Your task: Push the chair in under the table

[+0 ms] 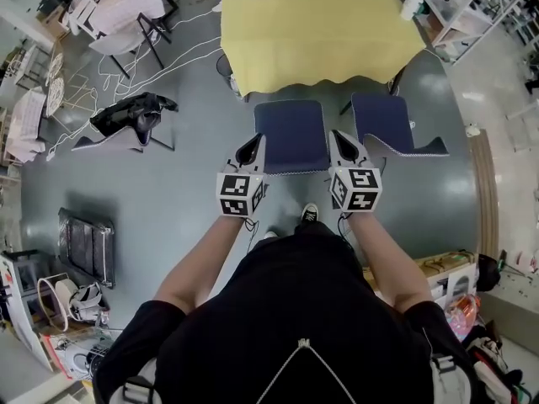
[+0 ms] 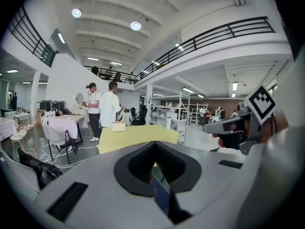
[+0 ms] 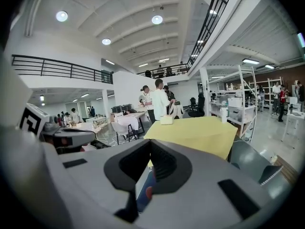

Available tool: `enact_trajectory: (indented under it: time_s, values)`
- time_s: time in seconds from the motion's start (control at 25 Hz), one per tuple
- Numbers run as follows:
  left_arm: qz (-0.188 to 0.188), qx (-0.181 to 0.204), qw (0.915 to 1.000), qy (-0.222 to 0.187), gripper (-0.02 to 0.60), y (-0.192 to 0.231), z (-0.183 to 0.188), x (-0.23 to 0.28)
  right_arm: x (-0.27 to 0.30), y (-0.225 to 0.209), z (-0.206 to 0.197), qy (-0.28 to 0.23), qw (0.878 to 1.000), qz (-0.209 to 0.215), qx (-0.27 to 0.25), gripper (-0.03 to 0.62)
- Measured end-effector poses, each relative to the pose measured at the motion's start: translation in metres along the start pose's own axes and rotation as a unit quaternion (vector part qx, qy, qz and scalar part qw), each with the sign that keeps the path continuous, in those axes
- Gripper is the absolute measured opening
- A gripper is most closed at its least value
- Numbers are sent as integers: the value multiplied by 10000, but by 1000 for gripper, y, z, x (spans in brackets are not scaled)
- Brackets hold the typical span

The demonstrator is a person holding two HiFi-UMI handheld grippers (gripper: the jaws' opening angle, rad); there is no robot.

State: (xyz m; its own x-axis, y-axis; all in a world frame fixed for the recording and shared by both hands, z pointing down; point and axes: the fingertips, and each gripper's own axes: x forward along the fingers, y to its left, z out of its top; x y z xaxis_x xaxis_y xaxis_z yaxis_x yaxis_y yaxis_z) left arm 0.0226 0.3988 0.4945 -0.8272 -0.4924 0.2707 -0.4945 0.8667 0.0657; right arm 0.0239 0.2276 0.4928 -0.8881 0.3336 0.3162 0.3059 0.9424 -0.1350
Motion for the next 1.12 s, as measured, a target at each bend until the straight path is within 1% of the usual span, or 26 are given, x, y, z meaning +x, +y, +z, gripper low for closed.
enact_trajectory:
  time_s: [0.32,0.48,0.6,0.72,0.88,1.0,1.12]
  values:
    - [364,-19,9993,113,9,-6,21,39,34,-41,23,119,9992,387,3,14]
    - [564,-13,9983,163,9,1,23,55,58,-53,21,211,9981,584,45,14]
    - [629,-9,9978,188,9,8,17,64,72,-54,16,238,9975,663,50,14]
    - [615,-18,9979,178,9,14,15,69,83,-53,16,221,9974,676,75,14]
    - [490,38,9987,141,9,18,17,74,89,-53,18,162,9980,575,213,14]
    - [386,30,9990,225,9,23,10,72,90,-48,15,165,9984,501,210,14]
    - [299,46,9991,313,9,28,3,74,94,-46,7,280,9984,448,186,14]
